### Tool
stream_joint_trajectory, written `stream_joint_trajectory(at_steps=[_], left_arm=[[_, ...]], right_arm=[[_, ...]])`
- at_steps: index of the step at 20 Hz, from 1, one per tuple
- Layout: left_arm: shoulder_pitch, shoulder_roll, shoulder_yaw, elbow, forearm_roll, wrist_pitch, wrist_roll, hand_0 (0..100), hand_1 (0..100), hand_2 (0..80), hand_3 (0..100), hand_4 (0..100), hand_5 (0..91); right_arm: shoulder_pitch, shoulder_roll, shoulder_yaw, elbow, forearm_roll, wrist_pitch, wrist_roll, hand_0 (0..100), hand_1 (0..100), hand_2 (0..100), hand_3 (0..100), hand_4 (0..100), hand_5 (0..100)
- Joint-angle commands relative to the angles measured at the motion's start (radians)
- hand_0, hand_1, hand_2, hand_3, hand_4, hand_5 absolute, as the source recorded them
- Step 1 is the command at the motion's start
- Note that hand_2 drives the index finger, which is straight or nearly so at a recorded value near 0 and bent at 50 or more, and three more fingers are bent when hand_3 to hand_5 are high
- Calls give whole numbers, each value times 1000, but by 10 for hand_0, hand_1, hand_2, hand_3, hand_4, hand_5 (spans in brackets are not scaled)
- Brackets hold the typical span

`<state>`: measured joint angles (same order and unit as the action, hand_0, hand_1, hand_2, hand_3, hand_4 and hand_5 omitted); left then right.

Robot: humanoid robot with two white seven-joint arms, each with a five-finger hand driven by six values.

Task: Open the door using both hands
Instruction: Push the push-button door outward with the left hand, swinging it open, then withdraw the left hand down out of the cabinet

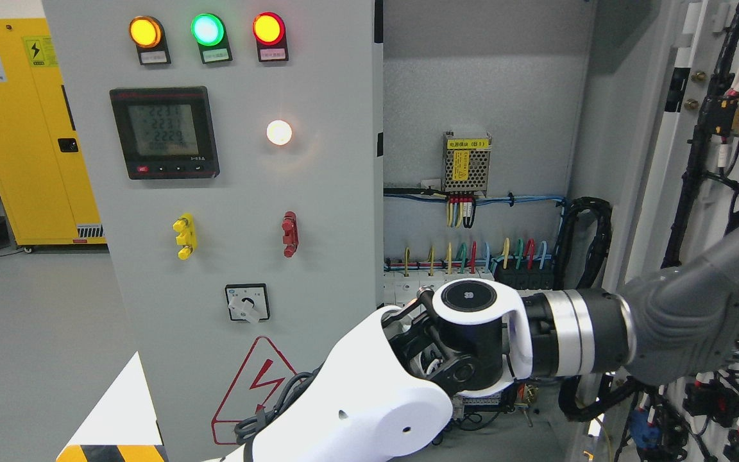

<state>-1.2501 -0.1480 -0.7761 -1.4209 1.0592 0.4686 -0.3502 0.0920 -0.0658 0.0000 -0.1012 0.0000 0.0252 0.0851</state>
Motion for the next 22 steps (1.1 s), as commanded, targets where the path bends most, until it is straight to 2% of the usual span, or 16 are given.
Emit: stream_joint_trajectory(at_steps=[1,4,8,13,16,18,20,22], left_arm=[[183,122,122,-145,-59,-4,5,0,0,0,0,0,0],[369,117,164,-226,-201,-4,5,0,0,0,0,0,0],[604,110,227,-300,-318,-11,5,0,0,0,0,0,0],[921,123,284,-328,-551,-94,5,0,0,0,0,0,0],[1093,123,323,-322,-671,-191,5,0,0,0,0,0,0],[1197,137,331,-311,-697,-246,5,0,0,0,0,0,0],[1274,175,334,-284,-700,-260,5,0,0,0,0,0,0],[1349,182,362,-216,-712,-293,5,0,0,0,0,0,0]], right_arm=[[0,0,31,0,-21,1,-1,201,121,0,0,0,0],[0,0,31,0,-21,1,-1,201,121,0,0,0,0],[0,1,31,0,-21,1,-1,201,121,0,0,0,0],[0,3,32,0,-21,1,-1,202,120,0,0,0,0],[0,3,31,0,-21,1,-1,201,120,0,0,0,0],[0,1,31,0,-21,1,-1,202,121,0,0,0,0],[0,1,31,0,-21,1,-1,202,119,0,0,0,0],[0,1,31,0,-21,1,-1,202,119,0,0,0,0]])
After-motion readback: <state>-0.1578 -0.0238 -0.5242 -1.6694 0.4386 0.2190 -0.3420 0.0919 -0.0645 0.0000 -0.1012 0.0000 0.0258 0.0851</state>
